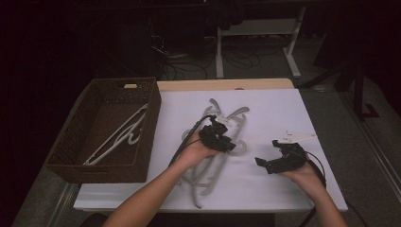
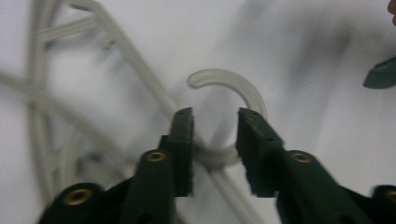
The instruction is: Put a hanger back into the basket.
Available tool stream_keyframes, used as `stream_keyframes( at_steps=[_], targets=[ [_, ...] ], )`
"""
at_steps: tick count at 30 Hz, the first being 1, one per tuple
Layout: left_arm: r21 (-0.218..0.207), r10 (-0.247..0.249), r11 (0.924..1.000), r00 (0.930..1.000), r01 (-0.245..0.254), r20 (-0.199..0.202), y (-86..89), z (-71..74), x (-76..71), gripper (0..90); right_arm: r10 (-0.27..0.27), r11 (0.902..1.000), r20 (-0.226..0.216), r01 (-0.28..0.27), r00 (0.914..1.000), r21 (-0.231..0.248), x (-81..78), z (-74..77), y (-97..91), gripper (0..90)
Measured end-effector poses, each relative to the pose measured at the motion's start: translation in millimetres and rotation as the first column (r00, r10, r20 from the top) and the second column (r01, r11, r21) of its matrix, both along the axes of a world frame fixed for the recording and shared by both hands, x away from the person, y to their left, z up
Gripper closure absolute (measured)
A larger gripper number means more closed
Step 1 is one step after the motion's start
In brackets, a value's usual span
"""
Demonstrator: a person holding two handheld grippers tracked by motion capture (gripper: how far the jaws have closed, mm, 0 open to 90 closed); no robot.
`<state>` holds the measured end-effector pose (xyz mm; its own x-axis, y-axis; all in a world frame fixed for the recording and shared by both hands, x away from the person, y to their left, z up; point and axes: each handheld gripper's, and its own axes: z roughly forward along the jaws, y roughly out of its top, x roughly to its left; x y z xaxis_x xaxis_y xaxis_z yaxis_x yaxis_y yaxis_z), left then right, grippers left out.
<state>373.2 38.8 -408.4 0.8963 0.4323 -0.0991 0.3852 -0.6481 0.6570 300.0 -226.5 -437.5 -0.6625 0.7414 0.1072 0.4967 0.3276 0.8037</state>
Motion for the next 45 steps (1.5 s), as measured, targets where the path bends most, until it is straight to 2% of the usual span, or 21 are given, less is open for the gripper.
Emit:
stream_keyframes(
  at_steps=[6,8,11,12,15,20,26,34,42,44,45],
  targets=[
    [-0.002,0.04,0.9992,0.9992,-0.04,-0.005,33.3,5.6,-17.4,53.3,0.0,1.0,0.001,0.0,1.0,-0.004,0.1,-0.5,0.2,1.5],
    [-0.003,0.043,0.9991,0.999,-0.043,-0.012,41.6,2.2,-25.2,51.1,0.0,1.0,0.0,0.0,1.0,-0.008,0.1,-0.8,0.1,1.5],
    [0.021,0.042,0.9989,0.9989,-0.042,-0.02,49.1,-4.6,-34.9,50.2,-0.001,0.9999,-0.003,0.001,1.0,-0.014,0.2,-1.8,0.2,1.5],
    [0.041,0.04,0.9984,0.999,-0.039,-0.019,51.2,-6.9,-36.9,50.0,-0.002,0.9999,-0.004,0.001,1.0,-0.016,0.2,-2.0,0.4,1.5],
    [0.05,0.052,0.9975,0.9981,-0.05,-0.034,56.8,-15.1,-39.4,51.8,0.001,0.9997,-0.002,-0.001,1.0,-0.023,-1.0,-1.8,1.8,1.5],
    [0.077,0.052,0.9959,0.9966,-0.047,-0.064,57.1,-24.6,-40.7,55.0,0.002,0.9996,-0.005,-0.002,1.0,-0.027,-1.6,-3.0,2.3,1.5],
    [0.071,0.062,0.996,0.9931,-0.055,-0.1,55.9,-32.1,-37.2,61.5,0.007,0.9995,-0.008,-0.007,0.9999,-0.03,-1.8,-4.1,2.9,1.5],
    [0.069,0.067,0.9958,0.9927,-0.06,-0.1,53.3,-36.5,-35.2,68.0,0.008,0.9994,-0.009,-0.009,0.9999,-0.034,-1.3,-4.9,3.1,1.5],
    [0.075,0.097,0.9932,0.9897,-0.09,-0.105,59.4,-31.3,-35.6,70.9,0.011,0.9992,-0.009,-0.011,0.9999,-0.038,-1.3,-5.9,3.4,1.5],
    [0.077,0.103,0.9924,0.9899,-0.096,-0.096,63.1,-29.4,-34.2,72.4,0.01,0.9992,-0.009,-0.011,0.9999,-0.038,-1.3,-5.9,3.3,1.5],
    [0.066,0.116,0.9918,0.9888,-0.11,-0.094,65.2,-27.9,-33.7,72.9,0.01,0.9992,-0.009,-0.011,0.9999,-0.038,-1.3,-5.9,3.3,1.5]
  ],
)
